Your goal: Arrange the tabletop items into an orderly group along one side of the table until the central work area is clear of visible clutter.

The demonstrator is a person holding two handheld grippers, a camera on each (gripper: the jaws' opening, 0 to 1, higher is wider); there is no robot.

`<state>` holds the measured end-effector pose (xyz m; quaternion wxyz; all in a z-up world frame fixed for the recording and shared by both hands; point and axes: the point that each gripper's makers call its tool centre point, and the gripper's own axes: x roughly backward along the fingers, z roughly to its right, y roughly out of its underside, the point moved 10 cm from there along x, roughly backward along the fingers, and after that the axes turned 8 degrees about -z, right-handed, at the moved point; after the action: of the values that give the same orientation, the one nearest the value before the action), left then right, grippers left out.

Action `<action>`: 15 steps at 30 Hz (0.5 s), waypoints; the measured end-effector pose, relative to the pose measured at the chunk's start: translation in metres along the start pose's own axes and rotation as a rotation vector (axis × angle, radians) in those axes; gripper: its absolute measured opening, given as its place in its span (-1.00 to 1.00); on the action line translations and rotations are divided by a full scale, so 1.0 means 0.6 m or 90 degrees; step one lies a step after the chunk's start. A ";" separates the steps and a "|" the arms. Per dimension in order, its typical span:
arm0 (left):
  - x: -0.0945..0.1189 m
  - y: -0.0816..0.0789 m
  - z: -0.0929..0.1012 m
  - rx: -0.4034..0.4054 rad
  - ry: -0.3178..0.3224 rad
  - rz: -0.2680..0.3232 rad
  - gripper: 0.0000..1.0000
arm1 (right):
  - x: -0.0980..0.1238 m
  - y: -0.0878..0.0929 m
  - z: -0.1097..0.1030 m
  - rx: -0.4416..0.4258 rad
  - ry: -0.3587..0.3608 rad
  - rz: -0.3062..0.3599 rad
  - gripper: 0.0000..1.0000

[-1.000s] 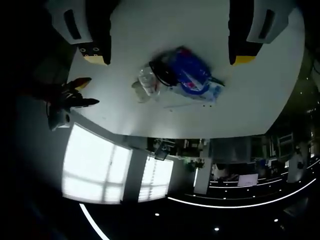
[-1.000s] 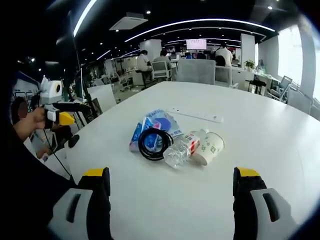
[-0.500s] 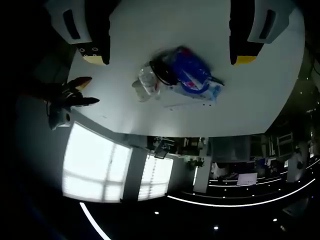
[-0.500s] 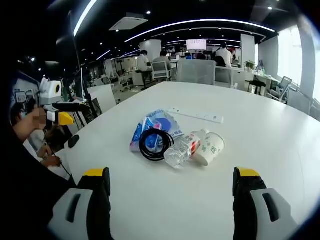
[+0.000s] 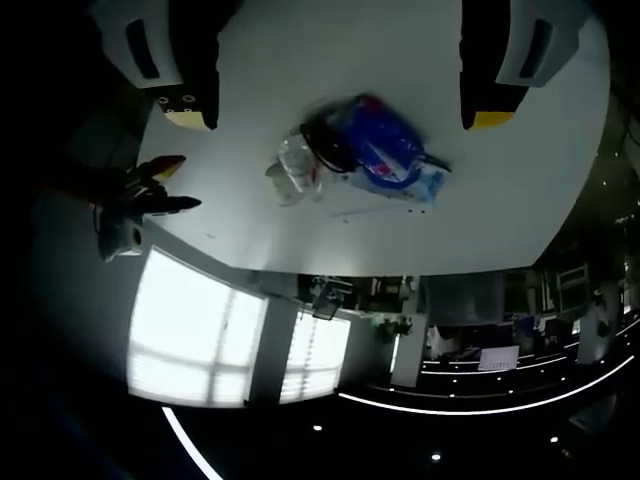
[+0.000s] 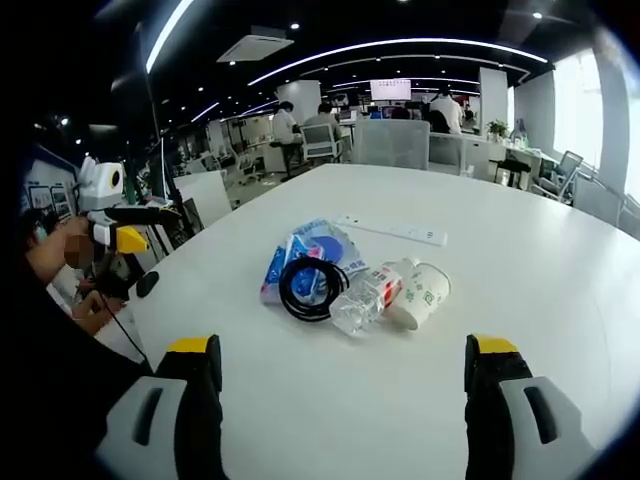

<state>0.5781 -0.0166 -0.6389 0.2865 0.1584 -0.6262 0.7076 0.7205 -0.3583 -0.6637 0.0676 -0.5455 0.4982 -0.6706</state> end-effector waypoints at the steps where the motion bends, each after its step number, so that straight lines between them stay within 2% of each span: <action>1: 0.000 0.000 0.000 0.000 -0.001 0.000 0.99 | 0.000 0.000 0.000 0.000 0.001 0.000 0.96; 15: -0.001 0.000 0.004 -0.003 0.001 0.001 0.99 | -0.002 -0.003 0.000 0.000 -0.002 0.007 0.92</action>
<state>0.5782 -0.0191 -0.6386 0.2866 0.1565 -0.6279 0.7065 0.7218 -0.3566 -0.6630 0.0725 -0.5439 0.5010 -0.6692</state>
